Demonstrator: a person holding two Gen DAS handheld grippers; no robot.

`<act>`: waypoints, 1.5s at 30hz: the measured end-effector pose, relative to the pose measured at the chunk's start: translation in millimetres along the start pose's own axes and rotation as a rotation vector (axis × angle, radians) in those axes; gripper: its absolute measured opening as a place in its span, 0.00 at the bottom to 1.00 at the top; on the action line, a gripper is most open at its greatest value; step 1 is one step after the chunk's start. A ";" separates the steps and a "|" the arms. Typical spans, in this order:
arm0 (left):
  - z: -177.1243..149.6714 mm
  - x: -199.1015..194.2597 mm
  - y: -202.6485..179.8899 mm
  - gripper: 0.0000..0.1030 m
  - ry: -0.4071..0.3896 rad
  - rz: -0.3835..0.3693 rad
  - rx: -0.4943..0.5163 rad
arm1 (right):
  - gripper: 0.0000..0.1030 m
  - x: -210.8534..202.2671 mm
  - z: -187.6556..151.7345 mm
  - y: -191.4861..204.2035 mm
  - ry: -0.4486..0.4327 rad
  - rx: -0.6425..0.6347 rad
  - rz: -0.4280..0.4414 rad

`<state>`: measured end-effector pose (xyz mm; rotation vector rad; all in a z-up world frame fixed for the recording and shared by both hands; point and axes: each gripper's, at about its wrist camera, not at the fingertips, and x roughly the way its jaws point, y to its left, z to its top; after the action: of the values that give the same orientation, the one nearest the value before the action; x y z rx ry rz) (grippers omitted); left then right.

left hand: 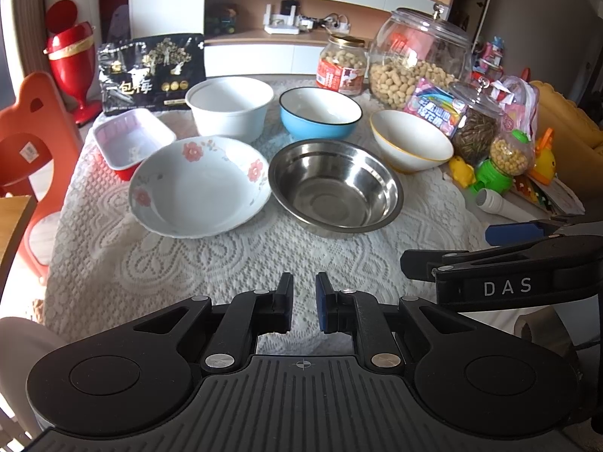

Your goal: Organize plates and bowls

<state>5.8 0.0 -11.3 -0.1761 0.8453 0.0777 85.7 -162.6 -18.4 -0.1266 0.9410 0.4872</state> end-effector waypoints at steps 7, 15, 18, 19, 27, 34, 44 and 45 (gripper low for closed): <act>-0.3 -0.2 -0.3 0.15 -0.001 0.000 -0.001 | 1.00 -0.2 -0.4 0.8 0.000 0.001 0.003; 0.6 -0.8 -0.7 0.15 -0.001 0.003 -0.002 | 1.00 0.7 -1.1 1.2 0.002 0.003 0.008; 0.5 -0.7 -0.6 0.15 0.000 0.003 -0.002 | 1.00 0.9 -1.4 0.8 0.002 0.004 0.009; 0.2 -0.7 -0.6 0.15 -0.001 0.003 -0.002 | 1.00 0.9 -1.4 0.8 0.002 0.003 0.008; 0.5 -0.7 0.0 0.15 -0.001 0.004 -0.003 | 1.00 1.1 -1.1 0.7 0.003 0.003 0.009; 1.4 -0.5 1.3 0.15 -0.001 0.006 -0.004 | 1.00 1.8 -1.7 0.1 0.002 0.005 0.010; 1.5 6.2 2.5 0.15 0.007 0.031 -0.005 | 1.00 7.7 -1.2 -4.0 0.009 0.020 0.019; 2.1 7.1 2.4 0.15 0.006 0.035 -0.007 | 1.00 9.2 -0.4 -4.6 0.011 0.021 0.022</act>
<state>11.7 2.7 -15.6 -0.1679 0.8548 0.1130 92.0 -163.6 -26.5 -0.0999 0.9592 0.4968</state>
